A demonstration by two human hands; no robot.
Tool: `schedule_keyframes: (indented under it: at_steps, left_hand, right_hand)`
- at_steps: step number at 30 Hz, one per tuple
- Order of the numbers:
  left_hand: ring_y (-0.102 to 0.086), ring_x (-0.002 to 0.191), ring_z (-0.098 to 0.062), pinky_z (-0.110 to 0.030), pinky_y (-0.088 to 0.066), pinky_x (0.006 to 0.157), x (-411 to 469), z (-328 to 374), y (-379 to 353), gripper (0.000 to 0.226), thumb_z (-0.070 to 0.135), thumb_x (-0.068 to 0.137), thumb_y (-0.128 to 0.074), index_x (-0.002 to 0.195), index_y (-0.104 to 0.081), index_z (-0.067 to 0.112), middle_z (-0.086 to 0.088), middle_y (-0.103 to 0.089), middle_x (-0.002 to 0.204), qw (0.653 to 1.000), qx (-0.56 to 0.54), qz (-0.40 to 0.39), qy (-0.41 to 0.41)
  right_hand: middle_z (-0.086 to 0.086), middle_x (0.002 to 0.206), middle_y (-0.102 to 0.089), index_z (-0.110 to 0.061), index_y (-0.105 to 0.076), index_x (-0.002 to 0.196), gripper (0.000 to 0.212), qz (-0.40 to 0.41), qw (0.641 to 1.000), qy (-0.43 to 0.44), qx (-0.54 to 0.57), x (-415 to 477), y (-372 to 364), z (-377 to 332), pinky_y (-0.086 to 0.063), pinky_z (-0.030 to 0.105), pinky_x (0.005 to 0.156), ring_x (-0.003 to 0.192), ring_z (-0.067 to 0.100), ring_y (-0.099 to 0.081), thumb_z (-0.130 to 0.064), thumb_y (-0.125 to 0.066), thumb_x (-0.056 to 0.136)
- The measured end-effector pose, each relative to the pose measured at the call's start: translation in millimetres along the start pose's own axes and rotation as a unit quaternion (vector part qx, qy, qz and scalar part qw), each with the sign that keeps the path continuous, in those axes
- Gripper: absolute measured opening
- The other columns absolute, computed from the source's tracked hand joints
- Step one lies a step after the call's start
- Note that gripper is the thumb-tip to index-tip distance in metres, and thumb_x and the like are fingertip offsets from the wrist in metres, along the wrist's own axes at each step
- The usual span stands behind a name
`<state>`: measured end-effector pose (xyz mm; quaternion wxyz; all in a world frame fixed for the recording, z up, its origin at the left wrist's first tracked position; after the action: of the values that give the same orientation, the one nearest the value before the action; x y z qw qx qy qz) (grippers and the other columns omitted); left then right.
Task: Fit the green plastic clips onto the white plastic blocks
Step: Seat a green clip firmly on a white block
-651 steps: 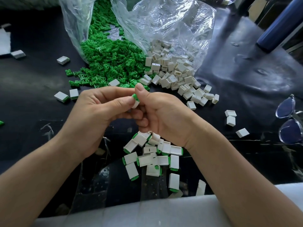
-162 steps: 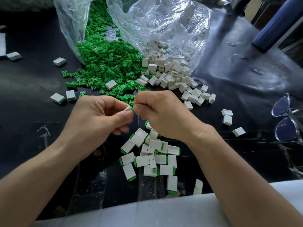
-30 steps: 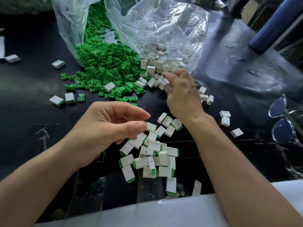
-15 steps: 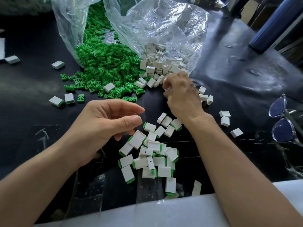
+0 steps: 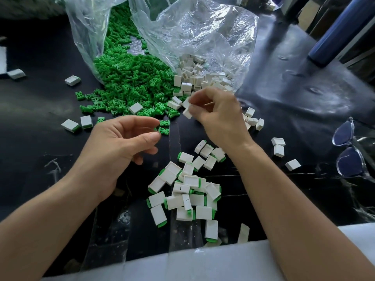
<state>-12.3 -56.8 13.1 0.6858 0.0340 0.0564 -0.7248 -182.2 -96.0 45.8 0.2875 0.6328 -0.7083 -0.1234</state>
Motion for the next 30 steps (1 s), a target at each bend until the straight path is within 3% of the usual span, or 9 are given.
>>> schedule_keyframes:
  at_steps: [2, 5, 8, 11, 15, 18, 25, 30]
  left_hand:
    - [-0.066, 0.056, -0.006, -0.013, -0.044, 0.043, 1, 0, 1, 0.03, 0.022, 0.056, -0.067, 0.087, -0.068, 0.021, 0.006, -0.072, 0.073, 1.0, -0.005, 0.006, -0.002]
    - [-0.066, 0.059, -0.006, -0.014, -0.048, 0.046, 0, 1, 0, 0.029, 0.023, 0.057, -0.068, 0.087, -0.067, 0.019, 0.005, -0.072, 0.071, 1.0, 0.0, 0.0, -0.007]
    - [-0.066, 0.058, -0.007, -0.016, -0.051, 0.05, 1, 2, 3, 0.021, 0.019, 0.061, -0.067, 0.081, -0.068, 0.014, 0.002, -0.071, 0.065, 1.0, -0.005, 0.008, -0.016]
    - [-0.067, 0.06, -0.01, -0.016, -0.052, 0.053, 2, 1, 4, 0.017, 0.015, 0.062, -0.066, 0.079, -0.068, 0.013, 0.001, -0.071, 0.066, 0.999, -0.034, 0.016, -0.016]
    - [-0.068, 0.062, -0.008, -0.015, -0.053, 0.055, 3, 0, 4, 0.016, 0.003, 0.07, -0.064, 0.08, -0.068, 0.015, 0.003, -0.071, 0.067, 0.999, -0.038, 0.012, -0.015]
    - [-0.068, 0.062, -0.009, -0.016, -0.053, 0.054, 3, 0, 5, 0.02, -0.002, 0.074, -0.062, 0.08, -0.068, 0.015, 0.003, -0.071, 0.067, 0.999, -0.034, 0.013, -0.016]
    - [-0.068, 0.063, -0.007, -0.015, -0.052, 0.054, 3, 0, 3, 0.019, -0.003, 0.072, -0.063, 0.079, -0.067, 0.015, 0.004, -0.071, 0.066, 0.999, -0.024, 0.009, -0.019]
    - [-0.068, 0.062, -0.008, -0.015, -0.052, 0.054, 3, -1, 2, 0.019, -0.002, 0.071, -0.063, 0.078, -0.068, 0.015, 0.003, -0.071, 0.067, 1.0, -0.022, 0.005, -0.017]
  right_hand:
    - [-0.016, 0.072, -0.058, -0.02, -0.061, 0.081, 0.019, -0.053, 0.996, 0.016, 0.073, -10, -15, -12, -0.045, 0.009, 0.068, 0.065, -0.007, -0.056, -0.002, -0.068, 0.079]
    - [-0.009, 0.074, -0.061, -0.015, -0.065, 0.083, 0.013, -0.124, 0.987, 0.04, 0.094, -24, -36, -25, -0.052, 0.025, 0.076, 0.074, 0.006, -0.06, -0.002, -0.065, 0.081]
    - [-0.004, 0.072, -0.062, -0.01, -0.067, 0.087, 0.007, -0.134, 0.986, 0.028, 0.101, -25, -39, -24, -0.054, 0.034, 0.076, 0.073, 0.014, -0.062, -0.006, -0.061, 0.085]
    - [-0.008, 0.071, -0.059, -0.008, -0.069, 0.09, 0.01, -0.092, 0.995, 0.034, -0.001, -21, -32, -18, -0.047, 0.023, 0.071, 0.069, 0.009, -0.056, -0.013, -0.06, 0.088]
    - [0.005, 0.107, -0.059, -0.016, -0.066, 0.112, 0.025, -0.149, 0.973, 0.055, -0.169, -23, -47, -12, -0.039, 0.031, 0.089, 0.104, 0.022, -0.054, -0.021, -0.056, 0.09]
    - [0.003, 0.113, -0.052, -0.022, -0.058, 0.123, 0.032, -0.179, 0.952, 0.068, -0.238, -24, -54, -11, -0.034, 0.029, 0.088, 0.113, 0.021, -0.046, -0.025, -0.053, 0.092]
    - [0.004, 0.103, -0.053, -0.013, -0.059, 0.1, 0.011, -0.184, 0.947, 0.09, -0.249, -25, -54, -15, -0.038, 0.031, 0.078, 0.099, 0.022, -0.049, -0.017, -0.056, 0.09]
    - [0.004, 0.104, -0.054, -0.013, -0.056, 0.103, 0.014, -0.181, 0.952, 0.082, -0.234, -26, -54, -15, -0.038, 0.033, 0.08, 0.099, 0.023, -0.05, -0.017, -0.057, 0.089]
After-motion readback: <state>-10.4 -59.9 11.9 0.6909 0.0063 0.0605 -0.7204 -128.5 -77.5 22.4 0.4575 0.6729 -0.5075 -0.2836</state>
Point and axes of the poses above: each hand's wrist, its own x-axis towards the middle knuckle, its own y-axis out of the back of the hand, z = x × y, the point moved 7 cm from there along x, towards the middle knuckle
